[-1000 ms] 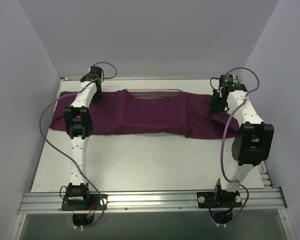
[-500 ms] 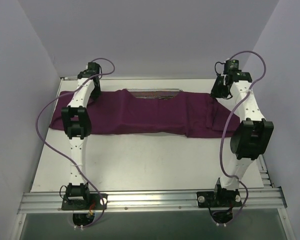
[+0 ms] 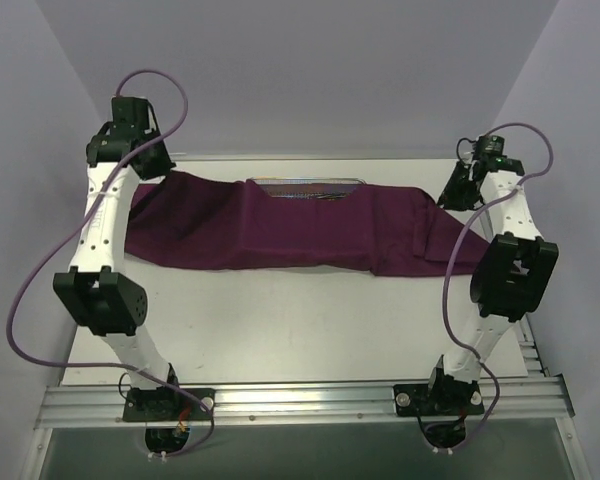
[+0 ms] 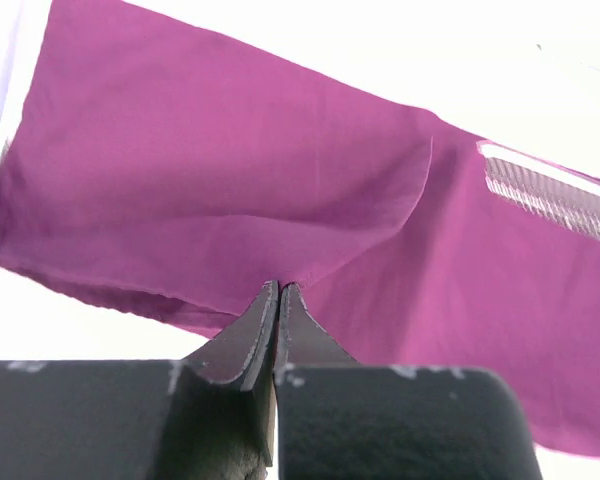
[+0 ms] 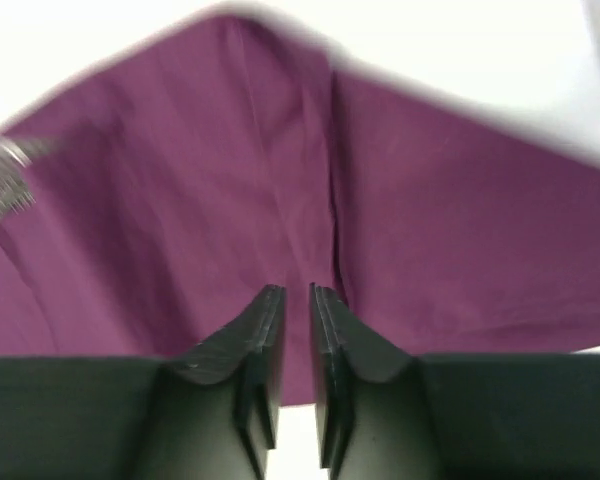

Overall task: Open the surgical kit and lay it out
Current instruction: Open the surgical kit at the center of the board.

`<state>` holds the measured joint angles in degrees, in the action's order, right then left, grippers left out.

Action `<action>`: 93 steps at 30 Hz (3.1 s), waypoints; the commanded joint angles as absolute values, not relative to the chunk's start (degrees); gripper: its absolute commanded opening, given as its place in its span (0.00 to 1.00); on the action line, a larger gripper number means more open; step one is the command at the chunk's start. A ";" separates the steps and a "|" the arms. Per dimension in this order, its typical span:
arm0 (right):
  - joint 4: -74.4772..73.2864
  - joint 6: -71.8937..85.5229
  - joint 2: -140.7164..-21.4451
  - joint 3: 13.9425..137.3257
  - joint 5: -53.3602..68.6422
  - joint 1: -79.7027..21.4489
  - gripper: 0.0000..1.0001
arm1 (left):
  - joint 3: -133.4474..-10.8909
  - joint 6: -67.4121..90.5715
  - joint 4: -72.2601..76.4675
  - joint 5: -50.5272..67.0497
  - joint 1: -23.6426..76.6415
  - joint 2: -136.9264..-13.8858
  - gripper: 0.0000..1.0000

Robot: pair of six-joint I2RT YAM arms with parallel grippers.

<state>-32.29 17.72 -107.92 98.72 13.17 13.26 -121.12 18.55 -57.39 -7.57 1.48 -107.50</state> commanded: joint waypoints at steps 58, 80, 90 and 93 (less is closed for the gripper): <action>-46.40 14.85 -136.07 135.90 -21.98 9.77 0.64 | -87.01 19.78 -54.49 4.75 -3.43 -94.13 0.02; -34.72 10.99 -112.24 86.22 1.58 1.50 0.39 | -88.24 20.21 -54.76 6.15 -3.52 -94.57 0.02; -32.61 11.60 -113.47 83.06 0.18 1.41 0.31 | -87.71 20.13 -54.84 5.80 -3.52 -94.22 0.02; -32.61 11.69 -113.64 82.44 0.18 1.41 0.30 | -87.71 20.13 -54.84 5.80 -3.52 -94.31 0.02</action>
